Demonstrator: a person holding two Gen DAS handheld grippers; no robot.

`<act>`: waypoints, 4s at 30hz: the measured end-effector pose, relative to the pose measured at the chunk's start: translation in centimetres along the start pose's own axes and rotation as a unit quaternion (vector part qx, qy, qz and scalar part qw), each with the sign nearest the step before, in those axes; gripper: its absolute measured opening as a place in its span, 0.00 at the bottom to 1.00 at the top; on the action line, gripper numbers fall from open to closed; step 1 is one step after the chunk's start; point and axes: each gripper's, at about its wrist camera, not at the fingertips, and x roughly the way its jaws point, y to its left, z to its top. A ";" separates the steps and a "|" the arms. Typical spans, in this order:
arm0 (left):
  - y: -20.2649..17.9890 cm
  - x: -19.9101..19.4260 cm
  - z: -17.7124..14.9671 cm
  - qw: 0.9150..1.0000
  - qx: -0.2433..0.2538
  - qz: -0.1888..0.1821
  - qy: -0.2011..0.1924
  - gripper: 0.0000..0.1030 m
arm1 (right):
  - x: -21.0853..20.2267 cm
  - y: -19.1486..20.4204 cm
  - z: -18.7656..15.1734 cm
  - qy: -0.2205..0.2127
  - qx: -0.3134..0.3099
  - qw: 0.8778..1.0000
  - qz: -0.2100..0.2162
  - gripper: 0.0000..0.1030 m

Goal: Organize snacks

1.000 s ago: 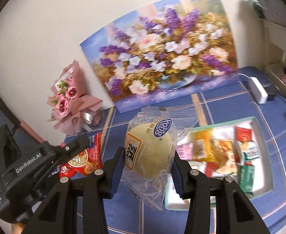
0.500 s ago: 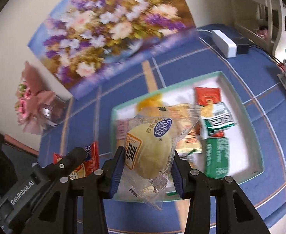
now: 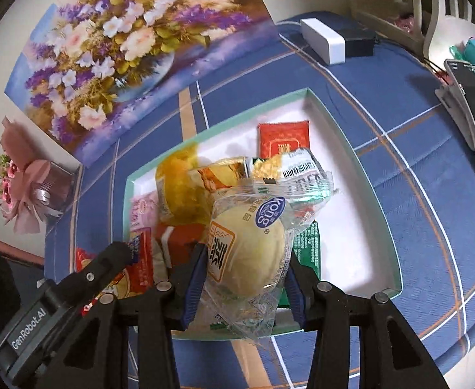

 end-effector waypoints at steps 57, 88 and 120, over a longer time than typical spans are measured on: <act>5.2 -9.3 -4.6 0.931 0.069 0.335 -0.126 1.00 | -5.8 4.5 -6.5 -0.105 -0.106 0.988 -0.045 1.00; 8.6 -8.7 -5.2 0.954 0.007 0.298 -0.019 1.00 | -3.4 5.7 -7.5 -0.041 -0.135 0.987 -0.071 1.00; 9.1 -9.3 -4.8 0.951 -0.006 0.308 -0.029 1.00 | -2.7 6.0 -7.6 -0.026 -0.140 0.986 -0.082 1.00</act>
